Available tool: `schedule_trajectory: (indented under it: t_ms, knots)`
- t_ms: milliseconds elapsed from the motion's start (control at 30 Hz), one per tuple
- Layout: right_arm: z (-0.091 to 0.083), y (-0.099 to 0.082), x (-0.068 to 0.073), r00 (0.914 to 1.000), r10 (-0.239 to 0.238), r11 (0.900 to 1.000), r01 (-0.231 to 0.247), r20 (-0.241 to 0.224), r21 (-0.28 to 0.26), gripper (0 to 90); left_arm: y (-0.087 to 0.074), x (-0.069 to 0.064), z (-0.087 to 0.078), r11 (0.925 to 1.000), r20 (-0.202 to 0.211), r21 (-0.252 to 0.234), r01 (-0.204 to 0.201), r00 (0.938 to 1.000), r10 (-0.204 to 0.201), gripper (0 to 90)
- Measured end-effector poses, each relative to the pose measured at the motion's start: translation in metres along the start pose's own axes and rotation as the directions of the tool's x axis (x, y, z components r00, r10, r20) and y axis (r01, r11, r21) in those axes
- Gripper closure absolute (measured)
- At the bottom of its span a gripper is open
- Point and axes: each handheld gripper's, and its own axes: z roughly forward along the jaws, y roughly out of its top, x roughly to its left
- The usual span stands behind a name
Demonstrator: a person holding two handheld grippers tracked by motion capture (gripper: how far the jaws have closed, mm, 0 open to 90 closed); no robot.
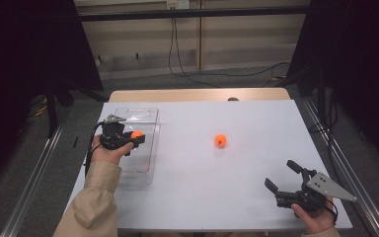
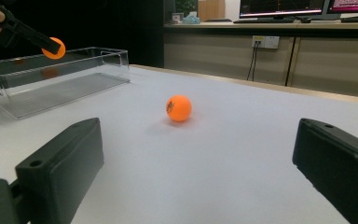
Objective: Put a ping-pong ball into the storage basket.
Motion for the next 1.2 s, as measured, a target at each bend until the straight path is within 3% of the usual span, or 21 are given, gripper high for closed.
schedule_trajectory:
  t_ms: [167,233,400,733,833,867,1033,1067,1200]
  knots:
    - [0.0002,0.0,0.0002,1.0,-0.001,1.0,0.001,-0.003,0.0,1.3,-0.002,0.0013,0.001,1.0,-0.008,0.0,0.01,0.9999,-0.01,51.0]
    - [0.0002,0.0,0.0001,1.0,0.0,1.0,0.0,-0.002,-0.001,1.2,-0.0023,0.0029,0.0004,0.9999,-0.014,0.01,-0.01,0.9998,0.011,51.0]
    - [0.0004,0.0,0.0003,1.0,0.001,1.0,-0.001,-0.003,-0.002,1.3,-0.0043,0.0035,0.0021,1.0,-0.023,0.004,0.002,0.9997,-0.002,50.9]
    - [0.0003,0.0001,0.0004,1.0,0.003,1.0,-0.003,-0.003,-0.003,1.2,-0.0055,0.0051,0.0029,0.9997,-0.039,0.019,-0.015,0.9991,0.016,50.5]
    - [0.0,0.0002,0.0004,1.0,0.002,1.0,-0.002,-0.001,-0.004,1.2,-0.0055,0.0048,0.0041,1.0,-0.063,0.001,0.008,0.998,-0.008,42.2]
    - [-0.0002,0.0002,0.0002,1.0,0.0,1.0,0.0,-0.001,-0.005,1.2,-0.0051,0.0066,0.0025,0.9998,-0.058,0.014,-0.011,0.9982,0.012,41.3]
    - [-0.001,0.0003,-0.0003,1.0,0.0,1.0,0.0,-0.005,-0.002,1.2,-0.0045,0.005,0.0022,1.0,-0.062,0.004,-0.004,0.9981,0.004,38.4]
    - [-0.0008,0.0003,-0.0002,1.0,0.0,1.0,0.0,-0.003,-0.004,1.2,-0.0047,0.0031,0.0039,0.9997,-0.06,-0.017,0.02,0.998,-0.021,37.1]
    - [-0.0008,0.0003,-0.0001,1.0,-0.001,1.0,0.001,-0.004,-0.003,1.2,-0.0041,0.0031,0.0033,0.9999,-0.054,-0.007,0.009,0.9985,-0.009,32.3]
